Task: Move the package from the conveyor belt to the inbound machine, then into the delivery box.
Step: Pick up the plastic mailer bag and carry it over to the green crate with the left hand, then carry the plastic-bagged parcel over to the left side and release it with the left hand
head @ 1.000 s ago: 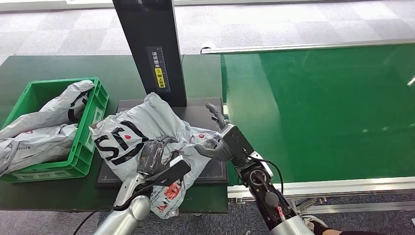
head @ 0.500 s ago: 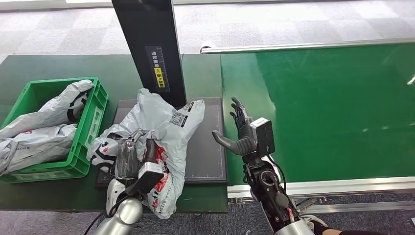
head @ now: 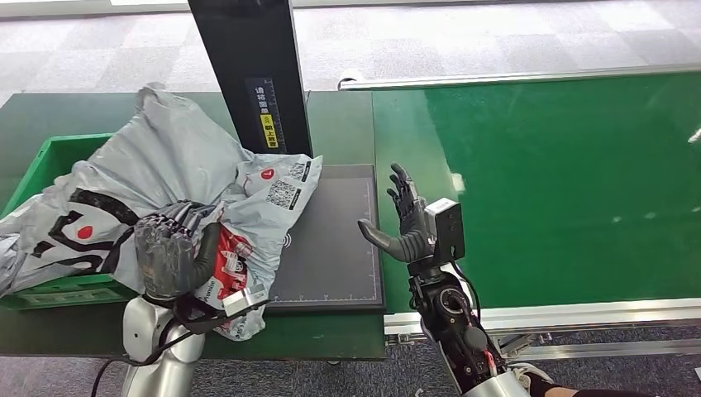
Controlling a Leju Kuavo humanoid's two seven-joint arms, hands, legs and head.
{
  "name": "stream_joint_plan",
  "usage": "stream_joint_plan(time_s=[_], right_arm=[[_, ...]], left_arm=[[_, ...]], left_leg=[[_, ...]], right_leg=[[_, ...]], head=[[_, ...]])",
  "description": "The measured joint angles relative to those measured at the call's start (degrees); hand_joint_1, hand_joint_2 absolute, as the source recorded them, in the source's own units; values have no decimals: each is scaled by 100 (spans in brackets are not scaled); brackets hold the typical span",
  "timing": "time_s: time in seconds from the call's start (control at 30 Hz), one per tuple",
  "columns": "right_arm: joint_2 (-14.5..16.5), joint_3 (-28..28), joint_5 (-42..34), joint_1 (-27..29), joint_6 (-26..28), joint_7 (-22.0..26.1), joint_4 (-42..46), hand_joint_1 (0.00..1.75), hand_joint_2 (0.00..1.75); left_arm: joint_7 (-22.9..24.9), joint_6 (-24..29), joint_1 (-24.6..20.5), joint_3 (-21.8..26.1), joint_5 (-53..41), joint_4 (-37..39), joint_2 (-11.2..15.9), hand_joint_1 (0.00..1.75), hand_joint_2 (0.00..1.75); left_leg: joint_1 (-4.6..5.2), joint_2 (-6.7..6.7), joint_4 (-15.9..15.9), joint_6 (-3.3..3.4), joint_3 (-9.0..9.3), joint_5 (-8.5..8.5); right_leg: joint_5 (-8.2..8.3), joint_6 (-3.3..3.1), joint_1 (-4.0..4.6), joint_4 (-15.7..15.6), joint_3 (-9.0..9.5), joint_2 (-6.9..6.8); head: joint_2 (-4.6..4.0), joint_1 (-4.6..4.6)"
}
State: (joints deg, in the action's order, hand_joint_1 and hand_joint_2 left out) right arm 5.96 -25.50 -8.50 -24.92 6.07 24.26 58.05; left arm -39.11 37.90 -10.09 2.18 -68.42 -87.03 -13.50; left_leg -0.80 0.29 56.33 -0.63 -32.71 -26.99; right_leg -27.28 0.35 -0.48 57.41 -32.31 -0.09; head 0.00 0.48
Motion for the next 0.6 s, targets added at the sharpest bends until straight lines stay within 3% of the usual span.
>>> stream_joint_plan(time_s=[0.2,0.27,0.37,0.47,0.53,0.6], right_arm=[[-61,-82,-56,0,-5,20,0,0,175],[-89,-105,-68,6,5,48,1,0,175],[-127,-119,-77,42,38,77,14,0,175],[-164,-121,-47,112,87,61,68,0,175],[-184,-125,4,158,112,27,126,0,175],[-203,-131,56,199,112,-18,197,0,175]], left_arm=[[-3,0,-479,916,-887,-470,83,175,175],[440,-1,-730,1167,-1404,-483,247,175,175],[2336,-2,-1137,1133,-1956,-254,955,175,175],[4631,-4,-1885,489,-2009,659,2029,175,175],[5298,-60,-2576,14,-1989,1723,2572,175,175],[5388,-245,-3184,-211,-1963,2783,2889,175,175]], left_leg=[[-3,-2,0,-1,0,1],[-3,0,0,-2,2,2],[-8,5,0,-5,5,5],[-18,-11,1,-14,3,11],[-20,-23,0,-21,1,16],[-20,5,0,-24,1,18]], right_leg=[[0,-1,3,0,0,-1],[1,-2,3,1,0,0],[2,-4,7,2,-9,3],[1,-6,14,3,-16,-9],[1,-10,16,6,-8,-20],[9,-17,16,9,-9,4]], head=[[-1,0],[0,1],[-1,2],[-1,0],[-1,2],[0,3]])
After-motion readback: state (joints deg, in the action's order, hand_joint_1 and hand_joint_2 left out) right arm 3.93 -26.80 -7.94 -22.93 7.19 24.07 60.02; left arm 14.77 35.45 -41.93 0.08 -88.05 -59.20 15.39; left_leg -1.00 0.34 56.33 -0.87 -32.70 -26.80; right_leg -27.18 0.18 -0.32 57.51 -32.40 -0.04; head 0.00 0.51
